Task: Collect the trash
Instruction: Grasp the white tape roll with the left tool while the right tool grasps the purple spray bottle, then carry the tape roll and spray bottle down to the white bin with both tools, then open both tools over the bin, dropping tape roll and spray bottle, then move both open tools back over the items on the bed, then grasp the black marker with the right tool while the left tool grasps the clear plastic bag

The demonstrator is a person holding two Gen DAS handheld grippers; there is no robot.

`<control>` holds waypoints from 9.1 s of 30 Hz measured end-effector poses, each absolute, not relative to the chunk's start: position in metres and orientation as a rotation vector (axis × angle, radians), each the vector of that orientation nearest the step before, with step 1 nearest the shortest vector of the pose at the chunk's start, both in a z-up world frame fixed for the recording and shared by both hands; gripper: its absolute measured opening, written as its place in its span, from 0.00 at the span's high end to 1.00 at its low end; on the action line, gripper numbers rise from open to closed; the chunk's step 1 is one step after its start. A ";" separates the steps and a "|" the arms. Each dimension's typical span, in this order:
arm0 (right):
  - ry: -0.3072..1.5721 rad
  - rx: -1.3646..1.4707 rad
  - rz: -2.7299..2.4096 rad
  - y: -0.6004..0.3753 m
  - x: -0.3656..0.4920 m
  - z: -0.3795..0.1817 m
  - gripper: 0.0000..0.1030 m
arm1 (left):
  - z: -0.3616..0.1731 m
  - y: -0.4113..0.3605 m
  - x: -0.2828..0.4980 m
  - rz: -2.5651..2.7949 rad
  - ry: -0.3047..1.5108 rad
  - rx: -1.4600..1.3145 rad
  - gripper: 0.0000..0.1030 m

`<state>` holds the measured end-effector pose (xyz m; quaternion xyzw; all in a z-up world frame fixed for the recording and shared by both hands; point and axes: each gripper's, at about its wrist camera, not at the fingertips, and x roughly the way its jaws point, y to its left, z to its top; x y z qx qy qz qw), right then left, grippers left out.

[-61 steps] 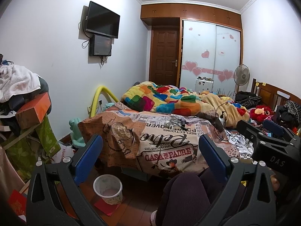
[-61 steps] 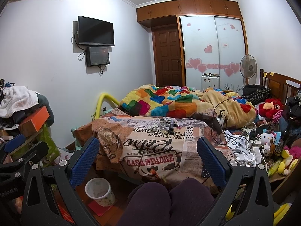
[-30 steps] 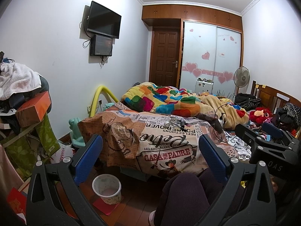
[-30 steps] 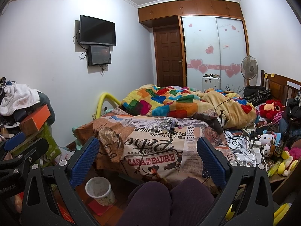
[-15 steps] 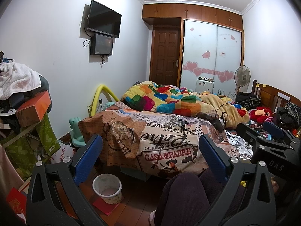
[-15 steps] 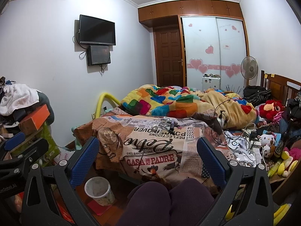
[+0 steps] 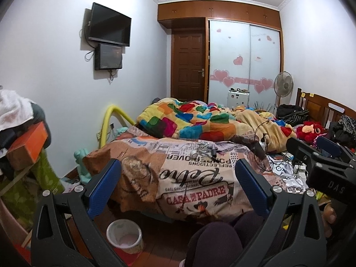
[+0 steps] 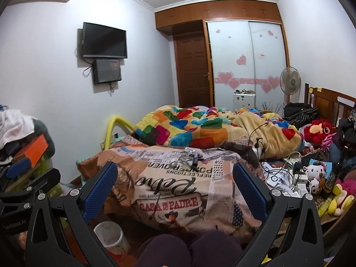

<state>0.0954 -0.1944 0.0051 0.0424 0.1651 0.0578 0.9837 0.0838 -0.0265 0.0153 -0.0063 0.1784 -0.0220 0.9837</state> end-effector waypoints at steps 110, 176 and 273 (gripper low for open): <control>0.784 0.146 0.493 -0.135 0.368 -0.052 0.77 | -0.065 0.064 0.342 0.057 0.646 -0.255 0.61; 1.212 -0.365 0.884 0.152 0.305 -0.218 0.63 | -0.280 0.275 0.236 0.427 1.149 -0.608 0.48; 1.082 -0.129 0.535 -0.229 0.524 -0.246 0.86 | -0.242 -0.122 0.568 -0.209 1.060 -0.150 0.48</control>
